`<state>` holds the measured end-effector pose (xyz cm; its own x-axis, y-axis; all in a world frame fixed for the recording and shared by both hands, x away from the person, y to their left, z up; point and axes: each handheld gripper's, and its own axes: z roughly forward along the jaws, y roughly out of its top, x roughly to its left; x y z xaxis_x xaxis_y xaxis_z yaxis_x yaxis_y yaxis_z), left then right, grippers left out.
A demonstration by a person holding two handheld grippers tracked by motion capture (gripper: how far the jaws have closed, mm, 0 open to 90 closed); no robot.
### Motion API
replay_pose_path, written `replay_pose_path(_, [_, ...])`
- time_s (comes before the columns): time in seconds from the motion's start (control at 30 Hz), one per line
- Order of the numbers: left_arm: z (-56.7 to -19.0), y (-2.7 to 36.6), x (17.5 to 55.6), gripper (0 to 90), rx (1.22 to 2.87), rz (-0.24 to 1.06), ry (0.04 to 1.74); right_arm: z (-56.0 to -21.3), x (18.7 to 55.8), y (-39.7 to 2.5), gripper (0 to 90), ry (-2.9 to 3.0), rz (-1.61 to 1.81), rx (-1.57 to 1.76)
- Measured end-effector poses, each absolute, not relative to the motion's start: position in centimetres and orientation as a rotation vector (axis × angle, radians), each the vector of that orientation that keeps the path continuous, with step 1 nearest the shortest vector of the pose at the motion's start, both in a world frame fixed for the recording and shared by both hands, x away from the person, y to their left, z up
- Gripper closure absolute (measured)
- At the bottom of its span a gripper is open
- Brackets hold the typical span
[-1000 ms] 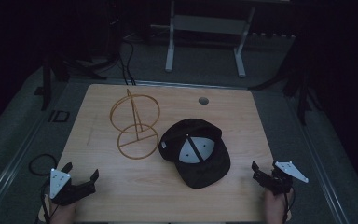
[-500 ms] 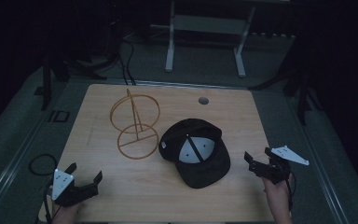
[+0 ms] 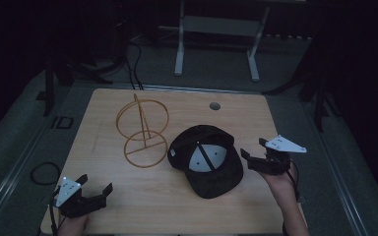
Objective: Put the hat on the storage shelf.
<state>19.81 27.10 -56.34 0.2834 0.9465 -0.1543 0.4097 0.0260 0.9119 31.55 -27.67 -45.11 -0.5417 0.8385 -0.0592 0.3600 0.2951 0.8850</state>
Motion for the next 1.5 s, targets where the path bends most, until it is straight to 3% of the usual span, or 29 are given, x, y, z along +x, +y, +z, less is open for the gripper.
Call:
replay_pose_path(0.8, [-56.1,26.6,19.7,1.6,1.596,0.716,1.253,-45.7,38.0,-21.0,37.1,2.247,1.124,0.927])
replay_pose_path(1.23, [-56.2,26.6,19.7,1.6,1.606,0.707,1.251,-47.5,40.2,-19.4,47.4,2.342,0.959,0.892])
replay_pose_path(1.3, [-56.2,26.7,19.7,1.6,1.607,0.705,1.259,-47.7,40.4,-19.3,54.1,2.348,0.933,0.888])
replay_pose_path(1.5, [-56.3,26.6,19.7,1.6,1.61,0.699,1.26,-47.9,40.8,-19.3,89.1,2.321,0.864,0.906])
